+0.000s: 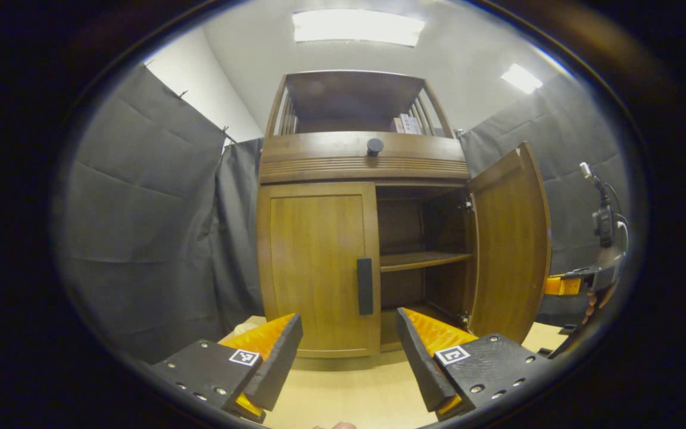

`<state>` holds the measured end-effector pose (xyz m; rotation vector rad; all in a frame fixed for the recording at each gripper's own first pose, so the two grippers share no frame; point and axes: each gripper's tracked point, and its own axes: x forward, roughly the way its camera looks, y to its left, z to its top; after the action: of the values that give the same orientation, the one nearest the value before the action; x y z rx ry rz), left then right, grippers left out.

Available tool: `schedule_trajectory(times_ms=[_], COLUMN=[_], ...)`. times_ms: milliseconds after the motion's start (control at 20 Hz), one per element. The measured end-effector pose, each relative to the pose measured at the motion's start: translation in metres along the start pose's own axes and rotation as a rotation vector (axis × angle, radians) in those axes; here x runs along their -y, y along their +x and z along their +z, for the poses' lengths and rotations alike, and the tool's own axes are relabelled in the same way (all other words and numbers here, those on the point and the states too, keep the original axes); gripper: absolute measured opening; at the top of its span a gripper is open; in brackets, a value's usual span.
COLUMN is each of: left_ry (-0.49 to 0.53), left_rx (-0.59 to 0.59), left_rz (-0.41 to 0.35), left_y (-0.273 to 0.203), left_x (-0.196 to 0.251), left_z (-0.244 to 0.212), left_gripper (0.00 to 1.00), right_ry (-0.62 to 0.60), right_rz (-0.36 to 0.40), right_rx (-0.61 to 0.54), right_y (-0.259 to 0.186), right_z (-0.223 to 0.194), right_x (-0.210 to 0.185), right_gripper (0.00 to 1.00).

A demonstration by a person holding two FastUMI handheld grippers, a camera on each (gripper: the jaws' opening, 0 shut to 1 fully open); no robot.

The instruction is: Open the right door of the double-door shoe cabinet with the right hand, and open the left door with the left hand.

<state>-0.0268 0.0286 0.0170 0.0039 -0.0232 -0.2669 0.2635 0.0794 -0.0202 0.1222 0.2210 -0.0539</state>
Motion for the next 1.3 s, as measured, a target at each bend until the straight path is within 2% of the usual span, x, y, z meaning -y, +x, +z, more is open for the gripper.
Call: schedule_trajectory(times_ms=[100,150,200,250,300,350,400,450,500,600,750,850,900,1050,1100,1150,1300], left_ry=[0.004,0.005,0.007,0.008,0.009,0.007,0.002,-0.004,-0.009,-0.014,-0.022,-0.022,-0.023,-0.034,-0.038,-0.042,-0.038], left_rx=[-0.002,-0.001,-0.001,0.0,-0.001,-0.003,-0.005,-0.008,-0.01,-0.016,-0.015,-0.014,-0.014,-0.012,-0.013,-0.015,-0.013], left_rz=[-0.011,-0.017,-0.023,-0.025,-0.029,-0.03,-0.03,-0.032,-0.033,-0.033,-0.035,-0.035,-0.037,-0.025,-0.024,-0.022,-0.019], left_y=[0.006,0.007,0.01,0.013,0.018,0.022,0.027,0.03,0.033,0.042,0.052,0.065,0.072,0.093,0.1,0.109,0.139], left_x=[0.003,0.005,0.008,0.009,0.01,0.011,0.012,0.013,0.014,0.014,0.014,0.015,0.017,0.014,0.014,0.014,0.014], left_z=[0.0,0.001,0.001,0.002,0.002,0.001,0.0,-0.003,-0.004,-0.006,-0.008,-0.007,-0.007,-0.007,-0.007,-0.009,-0.01], left_gripper=[0.9,0.96,0.9,0.96,0.96,0.96,0.96,0.91,0.96,0.96,0.91,0.91,0.91,0.91,0.88,0.91,0.91], right_ry=[-0.004,-0.008,-0.017,-0.026,-0.033,-0.039,-0.04,-0.036,-0.034,-0.029,-0.011,-0.003,-0.013,-0.046,-0.057,-0.069,-0.095], right_rz=[-0.02,-0.028,-0.041,-0.055,-0.079,-0.101,-0.122,-0.139,-0.163,-0.215,-0.263,-0.265,-0.275,-0.274,-0.274,-0.274,-0.272], right_rx=[0.009,0.012,0.018,0.023,0.027,0.034,0.042,0.051,0.056,0.065,0.089,0.092,0.093,0.105,0.108,0.111,0.115], right_y=[0.001,0.001,0.001,0.002,0.002,0.003,0.004,0.005,0.005,0.004,0.007,0.004,0.003,0.002,0.001,0.001,0.0], right_z=[0.002,0.002,0.003,0.003,0.004,0.005,0.007,0.008,0.009,0.011,0.015,0.015,0.016,0.017,0.017,0.017,0.017], right_x=[0.005,0.007,0.011,0.016,0.022,0.027,0.032,0.034,0.037,0.048,0.055,0.053,0.056,0.061,0.063,0.064,0.067], right_gripper=[0.24,0.27,0.28,0.29,0.36,0.39,0.5,0.61,0.71,0.78,0.79,0.87,0.93,0.94,0.94,0.94,0.94])
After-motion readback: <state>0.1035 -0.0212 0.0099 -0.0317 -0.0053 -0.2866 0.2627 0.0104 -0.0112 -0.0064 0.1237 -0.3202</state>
